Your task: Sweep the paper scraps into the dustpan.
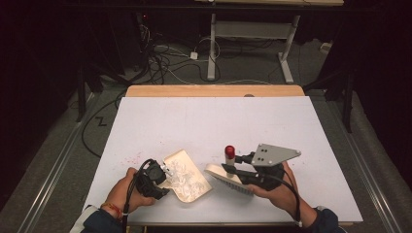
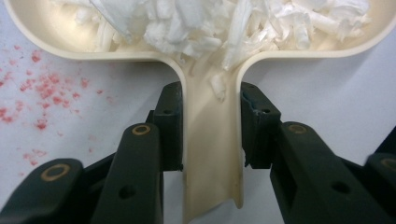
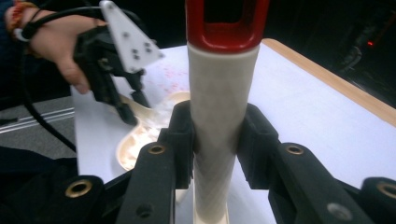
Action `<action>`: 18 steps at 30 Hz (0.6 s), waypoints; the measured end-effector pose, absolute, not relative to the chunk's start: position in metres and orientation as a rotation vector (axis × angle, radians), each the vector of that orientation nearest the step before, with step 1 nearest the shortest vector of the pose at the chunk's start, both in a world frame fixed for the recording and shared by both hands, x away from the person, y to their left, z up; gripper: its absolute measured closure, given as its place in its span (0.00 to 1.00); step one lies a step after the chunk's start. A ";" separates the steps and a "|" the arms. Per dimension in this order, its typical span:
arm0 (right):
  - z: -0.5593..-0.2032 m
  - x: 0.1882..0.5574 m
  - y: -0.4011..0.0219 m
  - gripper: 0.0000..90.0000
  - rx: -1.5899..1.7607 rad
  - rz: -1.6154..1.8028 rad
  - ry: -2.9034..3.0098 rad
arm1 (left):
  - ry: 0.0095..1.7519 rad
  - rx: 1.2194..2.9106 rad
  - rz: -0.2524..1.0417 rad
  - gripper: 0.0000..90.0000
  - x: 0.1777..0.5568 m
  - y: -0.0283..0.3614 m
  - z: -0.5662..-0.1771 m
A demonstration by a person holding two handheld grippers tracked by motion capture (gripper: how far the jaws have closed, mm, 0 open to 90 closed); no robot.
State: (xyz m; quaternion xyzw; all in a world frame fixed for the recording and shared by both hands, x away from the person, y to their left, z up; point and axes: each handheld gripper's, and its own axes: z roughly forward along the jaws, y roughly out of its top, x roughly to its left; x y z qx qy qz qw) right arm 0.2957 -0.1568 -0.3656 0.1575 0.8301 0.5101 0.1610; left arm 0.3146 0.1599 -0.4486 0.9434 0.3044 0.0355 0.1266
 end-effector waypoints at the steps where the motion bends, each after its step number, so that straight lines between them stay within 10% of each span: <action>1: -0.366 0.294 -0.151 0.78 0.435 1.465 2.376 | 0.885 2.748 0.103 0.71 0.315 0.160 -0.449; 18: -0.346 0.298 -0.155 0.78 0.431 1.580 2.273 | 0.885 2.738 0.089 0.71 0.315 0.162 -0.451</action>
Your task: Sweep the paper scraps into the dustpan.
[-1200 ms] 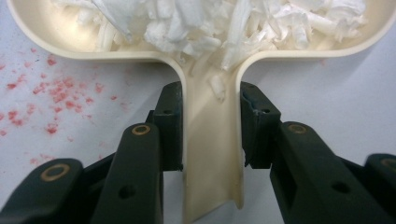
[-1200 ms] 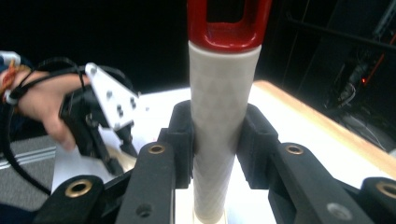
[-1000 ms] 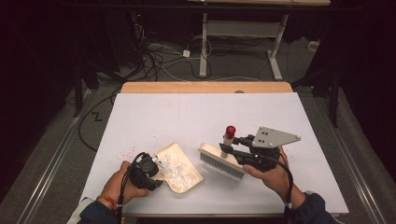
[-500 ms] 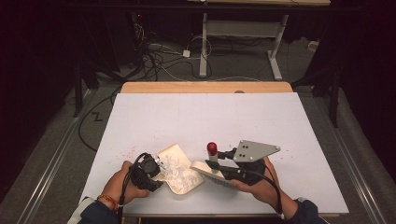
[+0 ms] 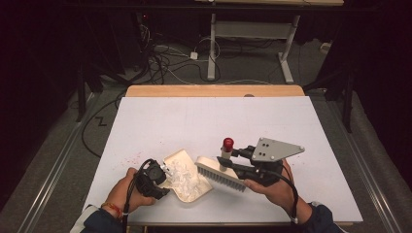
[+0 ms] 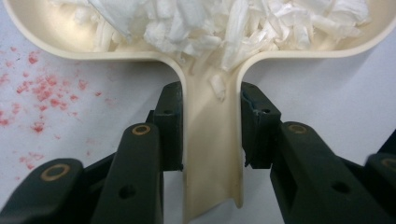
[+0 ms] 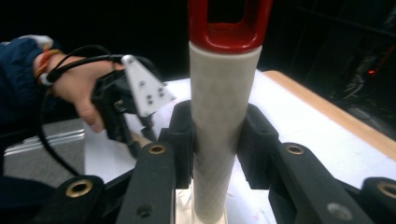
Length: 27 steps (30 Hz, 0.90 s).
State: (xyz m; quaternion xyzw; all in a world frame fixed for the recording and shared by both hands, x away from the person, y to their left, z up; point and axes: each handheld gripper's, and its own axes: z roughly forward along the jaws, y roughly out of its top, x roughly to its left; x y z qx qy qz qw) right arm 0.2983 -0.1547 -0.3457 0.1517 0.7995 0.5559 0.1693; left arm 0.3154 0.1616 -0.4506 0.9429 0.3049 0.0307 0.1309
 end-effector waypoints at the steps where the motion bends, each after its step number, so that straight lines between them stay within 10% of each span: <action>1: -0.345 0.301 -0.157 0.78 0.445 1.579 2.259 | 0.887 2.737 0.088 0.71 0.315 0.162 -0.451; 27: -0.378 0.324 -0.109 0.78 0.407 1.387 2.263 | 0.885 2.726 0.062 0.70 0.317 0.164 -0.451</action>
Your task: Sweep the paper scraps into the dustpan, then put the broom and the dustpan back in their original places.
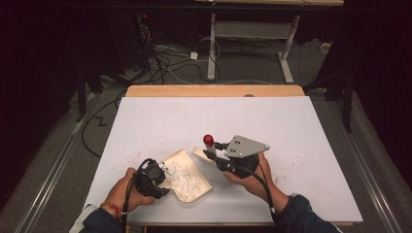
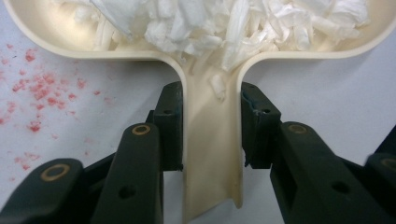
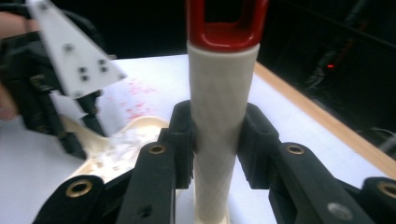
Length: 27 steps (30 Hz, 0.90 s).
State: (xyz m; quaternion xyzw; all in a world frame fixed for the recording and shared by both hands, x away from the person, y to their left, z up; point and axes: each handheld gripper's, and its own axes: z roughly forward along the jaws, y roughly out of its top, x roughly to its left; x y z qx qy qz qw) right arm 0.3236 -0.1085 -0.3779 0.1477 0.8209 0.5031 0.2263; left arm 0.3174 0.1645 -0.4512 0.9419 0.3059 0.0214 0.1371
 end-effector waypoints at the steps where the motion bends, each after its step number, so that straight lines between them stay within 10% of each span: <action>1: -0.378 0.321 -0.107 0.77 0.395 1.396 2.285 | 0.888 2.722 0.063 0.70 0.317 0.164 -0.451; 27: -0.339 0.308 -0.173 0.78 0.483 1.551 2.214 | 0.927 2.695 0.084 0.70 0.322 0.165 -0.451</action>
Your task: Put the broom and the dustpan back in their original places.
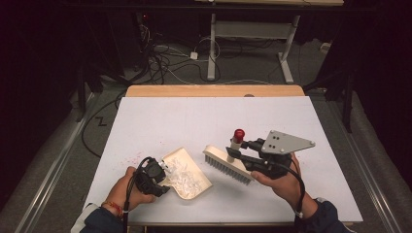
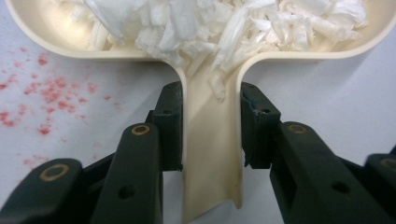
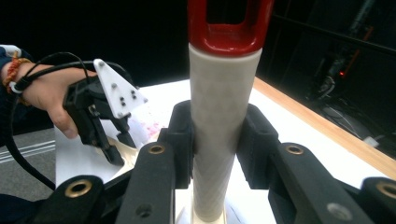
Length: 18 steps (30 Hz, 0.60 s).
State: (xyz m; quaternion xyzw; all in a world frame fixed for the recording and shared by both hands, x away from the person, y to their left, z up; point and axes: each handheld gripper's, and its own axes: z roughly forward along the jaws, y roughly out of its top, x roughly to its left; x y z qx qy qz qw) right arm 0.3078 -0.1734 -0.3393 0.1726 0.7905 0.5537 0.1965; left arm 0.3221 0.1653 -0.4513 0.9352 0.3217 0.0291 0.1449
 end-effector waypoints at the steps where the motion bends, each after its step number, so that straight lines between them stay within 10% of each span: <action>1: -0.339 0.307 -0.179 0.78 0.493 1.545 2.213 | 0.929 2.691 0.080 0.70 0.322 0.166 -0.452; 18: -0.341 0.297 -0.270 0.78 0.633 1.465 2.277 | 1.129 2.555 0.146 0.70 0.329 0.190 -0.455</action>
